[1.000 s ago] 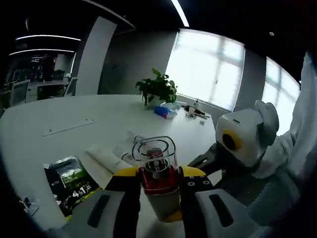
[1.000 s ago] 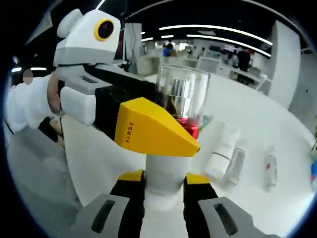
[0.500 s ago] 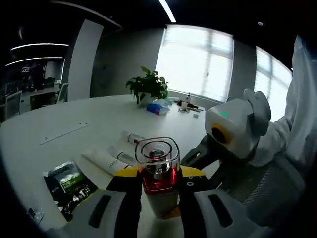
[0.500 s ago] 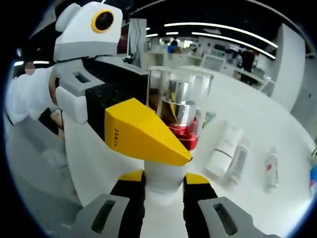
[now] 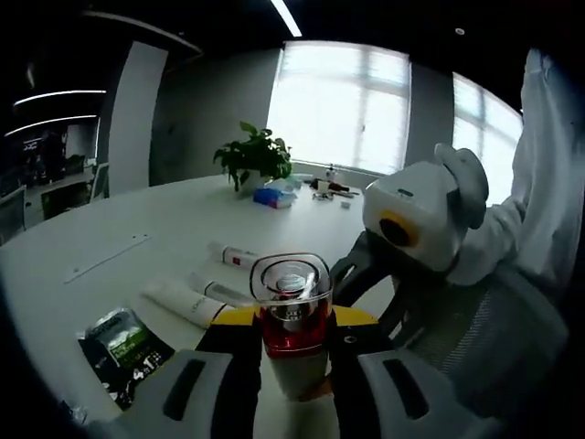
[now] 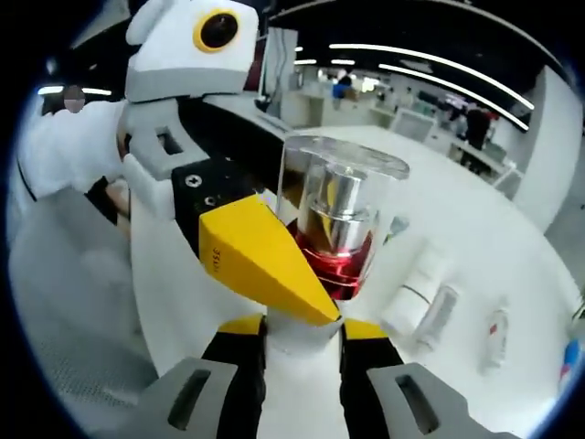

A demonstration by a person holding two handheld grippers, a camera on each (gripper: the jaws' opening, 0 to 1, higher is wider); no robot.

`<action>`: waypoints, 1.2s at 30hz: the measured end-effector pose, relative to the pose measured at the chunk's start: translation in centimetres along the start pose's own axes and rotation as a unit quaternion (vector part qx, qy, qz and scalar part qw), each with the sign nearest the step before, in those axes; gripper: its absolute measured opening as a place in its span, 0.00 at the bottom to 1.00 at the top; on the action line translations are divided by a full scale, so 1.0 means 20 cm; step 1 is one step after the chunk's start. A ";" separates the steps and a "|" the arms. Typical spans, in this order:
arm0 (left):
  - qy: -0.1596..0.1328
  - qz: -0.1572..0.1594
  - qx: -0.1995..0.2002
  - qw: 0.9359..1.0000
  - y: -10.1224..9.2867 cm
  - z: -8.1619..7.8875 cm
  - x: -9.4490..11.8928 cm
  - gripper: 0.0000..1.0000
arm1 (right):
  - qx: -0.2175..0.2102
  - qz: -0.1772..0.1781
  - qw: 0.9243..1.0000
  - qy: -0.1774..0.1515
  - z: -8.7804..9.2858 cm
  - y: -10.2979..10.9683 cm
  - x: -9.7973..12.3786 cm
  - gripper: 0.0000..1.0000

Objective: Arrange the skincare products in the storage area until every visible bottle or jar stands upright without overlapping.

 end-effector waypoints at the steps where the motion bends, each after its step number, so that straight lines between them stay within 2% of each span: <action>1: -0.001 0.005 -0.004 1.000 0.00 0.00 0.00 0.22 | 0.002 -0.002 1.000 0.001 0.00 0.00 0.00 0.24; 6: -0.002 0.027 -0.021 0.999 0.01 0.01 0.01 0.22 | 0.014 -0.023 1.000 -0.014 0.01 0.00 0.01 0.24; 15: -0.015 0.065 -0.053 0.996 0.00 0.02 0.02 0.22 | -0.003 -0.049 0.998 -0.045 0.02 0.00 0.02 0.24; 21: -0.029 0.074 -0.062 0.995 0.00 0.03 0.05 0.22 | 0.004 -0.045 0.998 -0.047 0.01 0.03 0.01 0.24; 22: -0.036 0.075 -0.084 0.993 -0.01 0.04 0.05 0.22 | 0.010 -0.043 0.998 -0.046 0.01 0.03 0.01 0.24; 23: -0.034 0.080 -0.077 0.993 -0.02 0.04 0.06 0.22 | 0.015 -0.042 0.998 -0.044 0.01 0.03 0.00 0.24; 24: -0.039 0.080 -0.091 0.992 -0.03 0.04 0.06 0.22 | 0.017 -0.040 0.998 -0.042 0.01 0.04 0.01 0.24; 30: -0.043 0.082 -0.099 0.991 -0.04 0.05 0.07 0.22 | 0.030 -0.034 0.998 -0.036 0.00 0.05 0.00 0.24; 36: -0.045 0.091 -0.100 0.990 -0.02 0.06 0.08 0.22 | 0.038 -0.044 0.997 -0.041 -0.01 0.05 0.00 0.24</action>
Point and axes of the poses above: the point that each gripper's makers call its tool centre point, and the gripper's own axes: x roughly backward along the fingers, y roughly to its left, z roughly out of its underside, the point moved 9 cm from there along x, roughly backward along the fingers, and after that the axes turned 5 degrees about -z, right-handed, at the moved point
